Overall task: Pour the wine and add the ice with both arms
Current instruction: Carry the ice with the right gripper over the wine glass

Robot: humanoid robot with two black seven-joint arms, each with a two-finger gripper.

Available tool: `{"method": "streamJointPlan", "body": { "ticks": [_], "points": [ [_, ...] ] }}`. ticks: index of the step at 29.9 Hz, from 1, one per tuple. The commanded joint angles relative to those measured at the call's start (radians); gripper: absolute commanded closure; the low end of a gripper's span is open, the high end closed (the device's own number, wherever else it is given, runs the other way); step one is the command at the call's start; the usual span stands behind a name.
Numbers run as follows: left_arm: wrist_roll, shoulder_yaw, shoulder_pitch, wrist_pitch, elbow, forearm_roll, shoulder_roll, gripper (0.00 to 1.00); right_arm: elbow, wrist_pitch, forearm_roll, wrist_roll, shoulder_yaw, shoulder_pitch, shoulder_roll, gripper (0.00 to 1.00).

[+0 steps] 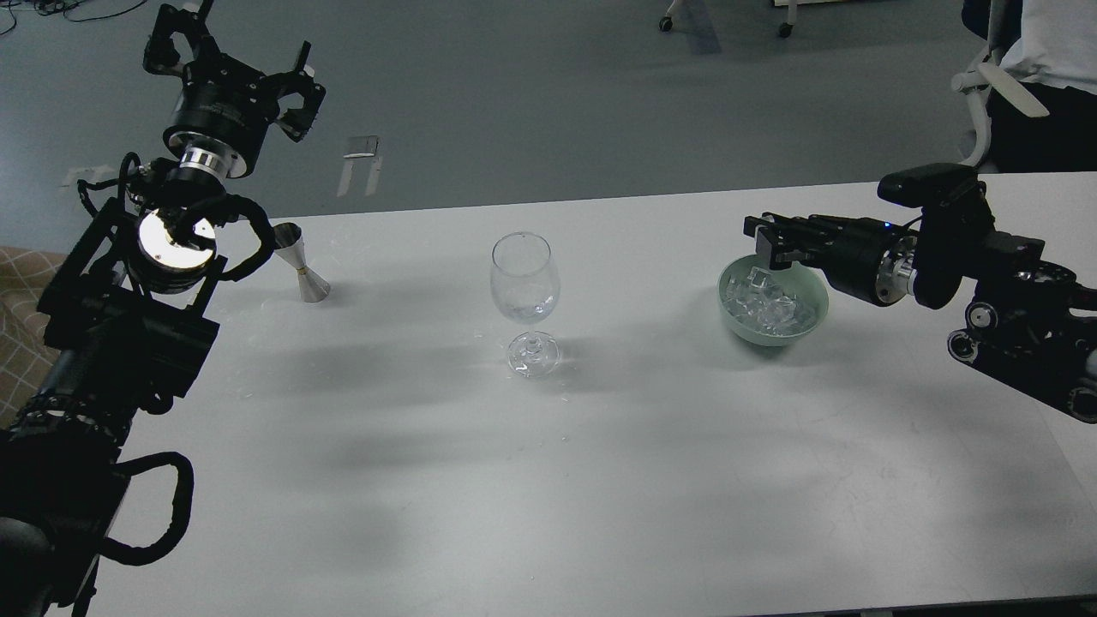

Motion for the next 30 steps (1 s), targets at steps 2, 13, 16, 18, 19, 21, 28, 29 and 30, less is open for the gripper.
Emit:
{"method": "streamJointPlan", "body": {
  "ticks": [2, 13, 16, 18, 19, 21, 28, 29, 30],
  "points": [
    [0.000, 0.000, 0.000, 0.001, 0.000, 0.000, 0.006, 0.03, 0.062, 0.001, -0.003, -0.068, 0.061, 0.055, 0.041, 0.91],
    [0.002, 0.000, 0.004, -0.001, 0.000, 0.000, 0.041, 0.03, 0.087, 0.012, -0.011, -0.110, 0.050, 0.147, 0.285, 0.90],
    [0.000, -0.003, 0.004, -0.001, 0.000, 0.000, 0.046, 0.03, 0.086, 0.018, -0.011, -0.110, 0.032, 0.156, 0.300, 0.90],
    [0.000, -0.003, 0.004, 0.001, 0.000, 0.000, 0.043, 0.03, 0.086, 0.016, -0.011, -0.110, -0.004, 0.167, 0.322, 0.90],
    [0.000, -0.003, 0.004, 0.002, 0.000, 0.000, 0.040, 0.03, 0.084, 0.018, -0.011, -0.110, -0.024, 0.179, 0.334, 0.89],
    [0.000, -0.003, 0.004, 0.002, 0.000, 0.000, 0.037, 0.03, 0.078, 0.016, -0.011, -0.110, -0.047, 0.189, 0.343, 0.89],
    [0.000, -0.003, 0.004, 0.002, 0.000, 0.000, 0.040, 0.03, 0.079, 0.018, -0.011, -0.108, -0.061, 0.189, 0.359, 0.87],
    [0.000, -0.003, 0.006, 0.001, 0.000, 0.000, 0.041, 0.03, 0.079, 0.018, -0.011, -0.108, -0.061, 0.189, 0.362, 0.87],
    [0.000, -0.003, 0.006, 0.001, 0.000, 0.000, 0.043, 0.03, 0.078, 0.018, -0.011, -0.108, -0.061, 0.189, 0.368, 0.87]
  ]
}}
